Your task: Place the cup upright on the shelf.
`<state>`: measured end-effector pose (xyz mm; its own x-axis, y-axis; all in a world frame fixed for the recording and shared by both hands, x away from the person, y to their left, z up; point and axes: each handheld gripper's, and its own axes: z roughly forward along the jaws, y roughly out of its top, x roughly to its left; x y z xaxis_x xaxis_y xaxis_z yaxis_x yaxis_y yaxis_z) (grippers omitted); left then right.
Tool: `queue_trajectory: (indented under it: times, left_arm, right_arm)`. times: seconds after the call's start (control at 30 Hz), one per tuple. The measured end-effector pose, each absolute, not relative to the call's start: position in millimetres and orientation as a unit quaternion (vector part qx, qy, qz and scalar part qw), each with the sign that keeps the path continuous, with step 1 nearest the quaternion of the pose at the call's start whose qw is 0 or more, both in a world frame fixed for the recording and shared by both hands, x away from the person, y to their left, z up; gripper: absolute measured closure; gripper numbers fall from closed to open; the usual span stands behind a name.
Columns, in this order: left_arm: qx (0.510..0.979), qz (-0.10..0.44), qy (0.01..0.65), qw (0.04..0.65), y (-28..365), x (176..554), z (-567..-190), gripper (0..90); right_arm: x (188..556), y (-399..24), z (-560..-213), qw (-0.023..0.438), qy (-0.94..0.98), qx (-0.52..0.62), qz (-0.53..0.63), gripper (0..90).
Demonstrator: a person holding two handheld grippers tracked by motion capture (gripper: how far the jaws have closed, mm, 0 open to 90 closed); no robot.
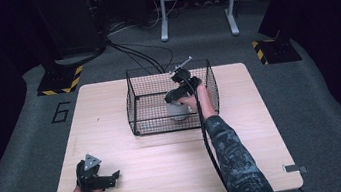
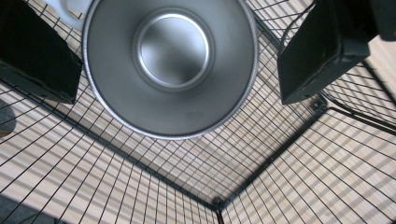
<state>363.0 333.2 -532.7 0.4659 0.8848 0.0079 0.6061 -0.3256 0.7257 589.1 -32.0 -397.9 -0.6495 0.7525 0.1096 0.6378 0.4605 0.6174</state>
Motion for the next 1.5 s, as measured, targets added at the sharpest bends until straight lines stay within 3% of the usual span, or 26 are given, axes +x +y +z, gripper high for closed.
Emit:
queue_trajectory:
  times: [0.5,0.8,1.1,1.5]
  left_arm:
    - [0.787,0.206,0.473,0.337,333,363,-533,0.4]
    - [0.787,0.207,0.474,0.336,333,363,-533,0.5]
    - [0.787,0.207,0.474,0.337,333,363,-533,0.4]
    - [0.787,0.207,0.474,0.336,333,363,-533,0.4]
  right_arm:
    - [533,-57,-345,0.127,0.846,0.357,0.374,0.0]
    - [485,-80,-340,0.151,0.844,0.339,0.388,0.0]
    - [436,-115,-365,0.160,0.836,0.352,0.389,0.0]
    - [398,-177,-436,0.178,0.816,0.411,0.365,0.0]
